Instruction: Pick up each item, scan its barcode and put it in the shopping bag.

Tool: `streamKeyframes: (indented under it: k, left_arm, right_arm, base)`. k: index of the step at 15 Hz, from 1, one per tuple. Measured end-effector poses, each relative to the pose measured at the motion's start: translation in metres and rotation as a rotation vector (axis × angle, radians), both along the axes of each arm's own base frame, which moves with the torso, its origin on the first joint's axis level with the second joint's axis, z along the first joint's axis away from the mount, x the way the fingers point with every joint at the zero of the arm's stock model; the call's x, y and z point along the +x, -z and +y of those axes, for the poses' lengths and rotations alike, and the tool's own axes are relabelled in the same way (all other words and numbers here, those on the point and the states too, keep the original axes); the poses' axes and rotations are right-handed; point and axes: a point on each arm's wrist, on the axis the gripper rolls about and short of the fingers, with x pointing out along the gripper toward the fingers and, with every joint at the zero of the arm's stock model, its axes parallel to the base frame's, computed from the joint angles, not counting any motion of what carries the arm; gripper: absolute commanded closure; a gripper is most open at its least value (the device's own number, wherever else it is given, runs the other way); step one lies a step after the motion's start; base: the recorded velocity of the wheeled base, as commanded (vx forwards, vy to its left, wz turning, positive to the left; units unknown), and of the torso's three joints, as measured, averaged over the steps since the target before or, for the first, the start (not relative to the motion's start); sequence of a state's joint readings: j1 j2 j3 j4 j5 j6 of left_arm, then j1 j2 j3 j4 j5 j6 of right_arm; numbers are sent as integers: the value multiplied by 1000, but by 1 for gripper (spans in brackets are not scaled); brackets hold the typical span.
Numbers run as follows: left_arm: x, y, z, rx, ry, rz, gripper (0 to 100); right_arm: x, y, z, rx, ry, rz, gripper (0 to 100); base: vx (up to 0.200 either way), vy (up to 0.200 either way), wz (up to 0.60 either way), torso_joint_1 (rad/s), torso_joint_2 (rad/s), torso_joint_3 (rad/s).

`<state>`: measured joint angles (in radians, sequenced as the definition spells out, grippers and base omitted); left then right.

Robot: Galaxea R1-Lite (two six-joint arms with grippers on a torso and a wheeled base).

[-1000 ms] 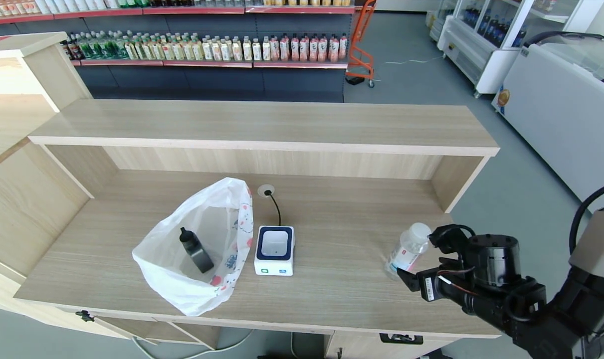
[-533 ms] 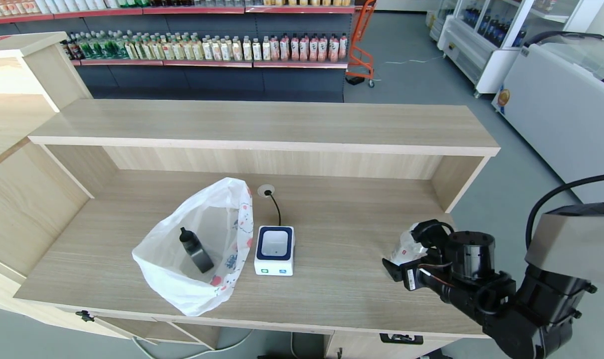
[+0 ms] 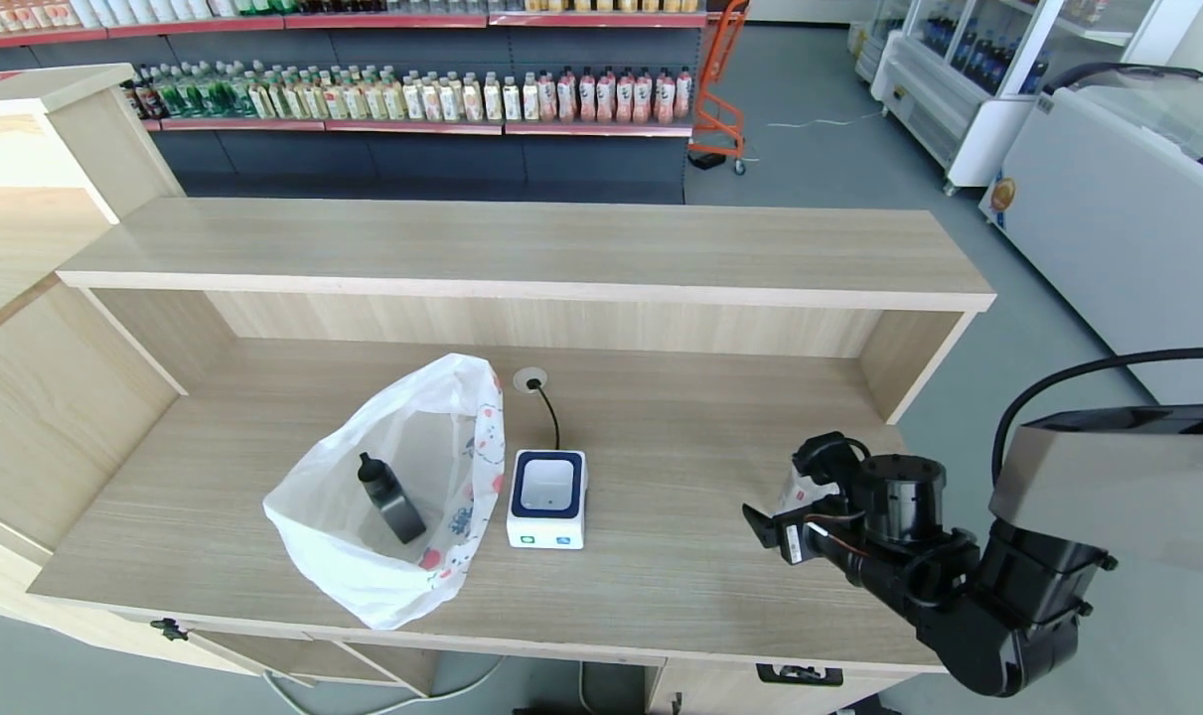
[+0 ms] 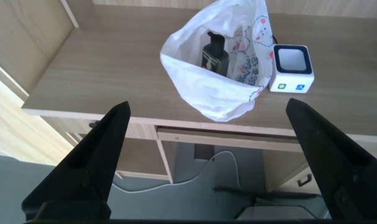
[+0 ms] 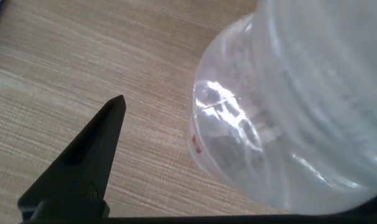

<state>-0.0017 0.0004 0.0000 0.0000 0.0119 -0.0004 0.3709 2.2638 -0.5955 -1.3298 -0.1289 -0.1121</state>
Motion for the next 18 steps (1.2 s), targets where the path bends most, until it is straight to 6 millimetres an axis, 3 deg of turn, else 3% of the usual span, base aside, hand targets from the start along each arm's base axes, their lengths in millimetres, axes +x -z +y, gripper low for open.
streamKeyframes:
  k: [3,4,13,18]
  left_arm:
    - [0,0,0,0,0,0,0]
    - [0,0,0,0,0,0,0]
    - [0,0,0,0,0,0,0]
    - [0,0,0,0,0,0,0]
  right_arm:
    - [6,3,4,3,-4,-10,0]
    - [7,3,5,5,-7,-13,100]
    - [5,-3,8,27,-15,-67,100]
    - [-16,5,0,14,-15,-32,100]
  base:
    - [0,0,0,0,0,0]
    - [0,0,0,0,0,0]
    - [0,0,0,0,0,0]
    - [0,0,0,0,0,0]
